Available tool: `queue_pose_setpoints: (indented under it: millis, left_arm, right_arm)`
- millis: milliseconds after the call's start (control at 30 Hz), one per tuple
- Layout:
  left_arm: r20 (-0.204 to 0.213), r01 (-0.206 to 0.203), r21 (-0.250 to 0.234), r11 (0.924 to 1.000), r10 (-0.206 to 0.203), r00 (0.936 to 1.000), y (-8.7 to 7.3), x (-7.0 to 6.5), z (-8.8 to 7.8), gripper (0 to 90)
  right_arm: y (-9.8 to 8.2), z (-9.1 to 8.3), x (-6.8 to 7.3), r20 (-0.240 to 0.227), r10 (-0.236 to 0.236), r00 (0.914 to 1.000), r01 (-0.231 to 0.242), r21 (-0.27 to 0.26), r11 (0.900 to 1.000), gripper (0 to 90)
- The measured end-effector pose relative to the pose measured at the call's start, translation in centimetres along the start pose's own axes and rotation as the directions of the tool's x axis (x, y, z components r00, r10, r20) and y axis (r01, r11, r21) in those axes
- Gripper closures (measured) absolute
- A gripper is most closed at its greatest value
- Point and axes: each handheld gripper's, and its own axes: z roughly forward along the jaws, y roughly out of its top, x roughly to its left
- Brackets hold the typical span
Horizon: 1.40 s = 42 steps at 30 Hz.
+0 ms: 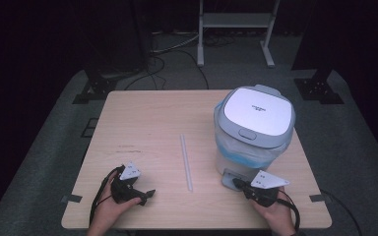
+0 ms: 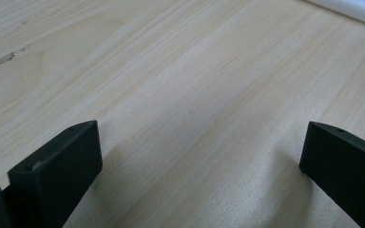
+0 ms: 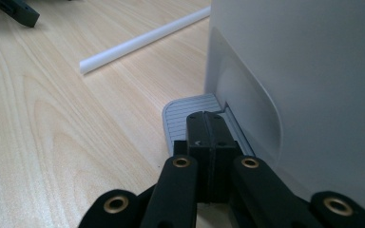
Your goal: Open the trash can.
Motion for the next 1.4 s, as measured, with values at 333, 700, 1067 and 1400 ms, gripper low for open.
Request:
queue_pose_setpoints:
  millis: [333, 700, 1067, 1400]
  left_arm:
    - [0.0, 0.001, 0.0, 1.0, -0.001, 1.0, 0.0, 0.0, 0.0, 0.0]
    - [-0.003, 0.003, -0.001, 1.0, -0.003, 1.0, 0.01, 0.01, 0.01, 0.0]
    - [-0.009, 0.007, 0.0, 1.0, -0.007, 0.9999, 0.03, 0.03, 0.03, 0.0]
    - [-0.014, 0.012, 0.0, 0.9999, -0.012, 0.9998, 0.2, 0.04, 0.2, 0.0]
  right_arm:
    - [0.05, 0.14, 0.07, 0.003, -0.002, 1.0, 0.002, 0.018, 1.0, 90.0]
    - [0.1, 0.27, 0.13, 0.003, 0.007, 1.0, -0.007, 0.038, 0.999, 90.0]
    - [0.2, 0.6, 0.39, 0.019, -0.013, 0.9997, 0.011, 0.078, 0.997, 90.0]
    - [0.24, 0.69, 0.41, 0.021, -0.012, 0.9997, 0.01, 0.09, 0.996, 90.0]
